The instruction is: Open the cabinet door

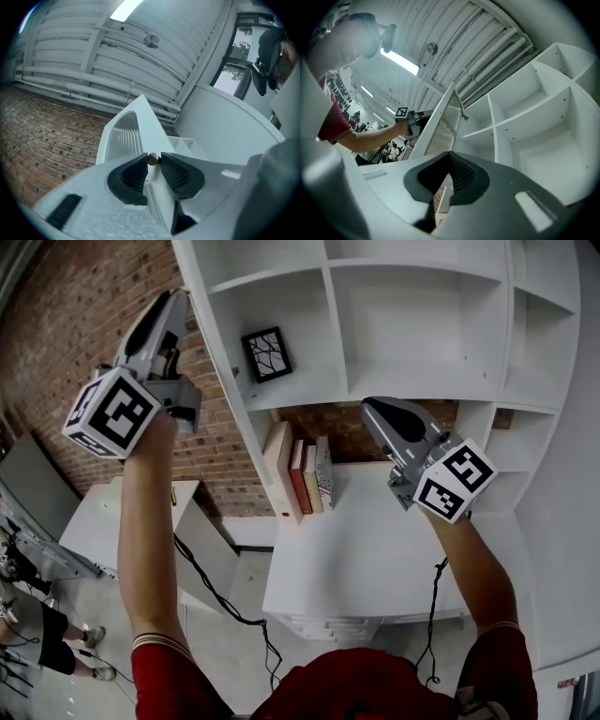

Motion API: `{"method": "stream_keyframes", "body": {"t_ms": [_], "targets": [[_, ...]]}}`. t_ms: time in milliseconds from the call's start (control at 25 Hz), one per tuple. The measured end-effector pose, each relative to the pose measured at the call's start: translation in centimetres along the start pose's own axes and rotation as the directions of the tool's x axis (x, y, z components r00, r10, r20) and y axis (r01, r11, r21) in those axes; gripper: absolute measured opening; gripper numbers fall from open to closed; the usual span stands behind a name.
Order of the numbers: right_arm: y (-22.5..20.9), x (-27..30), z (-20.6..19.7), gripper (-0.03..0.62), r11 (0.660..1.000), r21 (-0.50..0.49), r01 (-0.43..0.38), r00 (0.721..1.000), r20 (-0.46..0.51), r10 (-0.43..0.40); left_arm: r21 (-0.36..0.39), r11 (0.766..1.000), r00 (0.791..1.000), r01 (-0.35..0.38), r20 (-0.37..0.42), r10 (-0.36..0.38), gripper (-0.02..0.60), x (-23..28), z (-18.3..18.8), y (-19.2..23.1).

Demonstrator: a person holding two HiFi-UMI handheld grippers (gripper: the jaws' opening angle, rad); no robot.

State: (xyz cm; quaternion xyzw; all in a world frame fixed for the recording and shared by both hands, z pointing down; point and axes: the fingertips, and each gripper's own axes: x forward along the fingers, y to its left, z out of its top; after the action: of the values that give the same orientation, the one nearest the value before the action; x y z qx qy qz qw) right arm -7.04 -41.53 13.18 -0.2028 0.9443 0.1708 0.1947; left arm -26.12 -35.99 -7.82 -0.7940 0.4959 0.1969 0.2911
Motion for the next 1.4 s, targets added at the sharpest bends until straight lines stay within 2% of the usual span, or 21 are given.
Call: {"method": "stream_keyframes", "body": {"t_ms": [160, 360, 560, 640, 1120, 1400], "targets": [[1.7, 1.4, 0.0, 0.012, 1.0, 0.002, 0.0, 1.0, -0.014, 0.0, -0.02, 1.0, 1.0, 0.006, 0.005, -0.006, 0.097, -1.5, 1.1, 2.0], [3.9, 2.3, -0.3, 0.012, 1.0, -0.003, 0.005, 1.0, -0.025, -0.005, 0.0, 1.0, 1.0, -0.019, 0.001, 0.019, 0.097, -3.8, 2.0, 4.2], [9.3, 3.2, 1.9, 0.012, 0.999, -0.042, 0.029, 0.998, -0.045, -0.031, -0.008, 0.999, 0.998, -0.042, 0.041, 0.042, 0.083, -8.9, 6.0, 7.1], [10.3, 3.3, 2.5, 0.012, 0.998, -0.048, 0.036, 0.998, -0.047, -0.039, 0.005, 0.999, 0.998, -0.05, 0.038, 0.049, 0.078, -9.7, 6.8, 7.6], [8.5, 3.2, -0.2, 0.012, 0.997, -0.035, 0.065, 0.996, -0.052, -0.067, 0.031, 0.992, 0.993, -0.12, -0.007, 0.12, 0.049, -8.9, 3.1, 11.3], [9.1, 3.3, 0.1, 0.012, 0.997, -0.043, 0.069, 0.995, -0.069, -0.072, 0.036, 0.99, 0.99, -0.138, -0.022, 0.139, 0.008, -9.3, 3.0, 11.6]]}}
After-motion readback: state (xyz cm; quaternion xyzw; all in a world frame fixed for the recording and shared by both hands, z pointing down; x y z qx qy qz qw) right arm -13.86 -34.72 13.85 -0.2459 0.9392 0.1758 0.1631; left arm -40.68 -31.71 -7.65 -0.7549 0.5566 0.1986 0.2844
